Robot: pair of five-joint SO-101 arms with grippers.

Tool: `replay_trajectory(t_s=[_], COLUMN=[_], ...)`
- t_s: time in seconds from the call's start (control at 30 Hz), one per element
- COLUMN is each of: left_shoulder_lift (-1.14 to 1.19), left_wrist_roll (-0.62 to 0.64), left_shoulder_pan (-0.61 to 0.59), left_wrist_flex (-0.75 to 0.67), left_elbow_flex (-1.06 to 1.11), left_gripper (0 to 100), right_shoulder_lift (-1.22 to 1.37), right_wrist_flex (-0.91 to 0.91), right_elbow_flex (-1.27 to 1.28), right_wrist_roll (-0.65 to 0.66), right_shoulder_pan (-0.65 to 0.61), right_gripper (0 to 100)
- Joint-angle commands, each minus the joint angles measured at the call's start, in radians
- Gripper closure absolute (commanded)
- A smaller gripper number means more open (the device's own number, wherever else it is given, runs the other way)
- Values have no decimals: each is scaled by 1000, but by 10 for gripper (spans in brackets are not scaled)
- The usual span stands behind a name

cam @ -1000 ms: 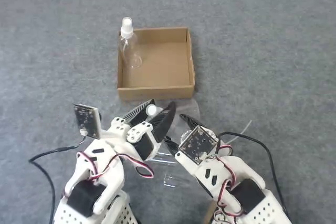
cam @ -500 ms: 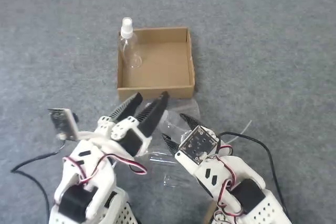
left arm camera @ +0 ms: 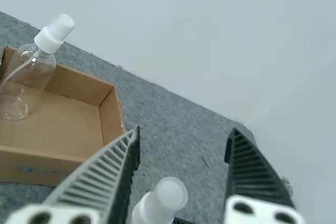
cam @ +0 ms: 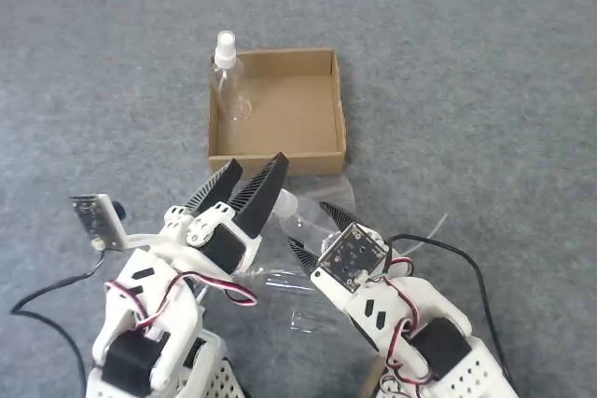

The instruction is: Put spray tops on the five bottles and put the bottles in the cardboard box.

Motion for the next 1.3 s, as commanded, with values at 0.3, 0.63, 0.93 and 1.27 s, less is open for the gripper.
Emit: replay_trajectory(t_s=[0.3,0.63,0.93,1.27], left_shoulder_lift=[-14,-14,-14,-14], left_wrist_roll=[89,107,107,107], left_shoulder_pan=[-169,-219,-256,-293], left_wrist_flex=[-18,-20,-40,-262], left_elbow_flex=[-73,-67,-33,131], left_gripper=[754,754,754,754], right_shoulder_lift=[-21,-21,-21,-21], right_wrist_flex=[-28,-22,22,25], right_elbow_flex=[-14,-21,-68,-87], right_wrist_roll=[-9,-15,-18,-18], right_shoulder_pan=[13,13,8,7], right_gripper=[992,992,992,992])
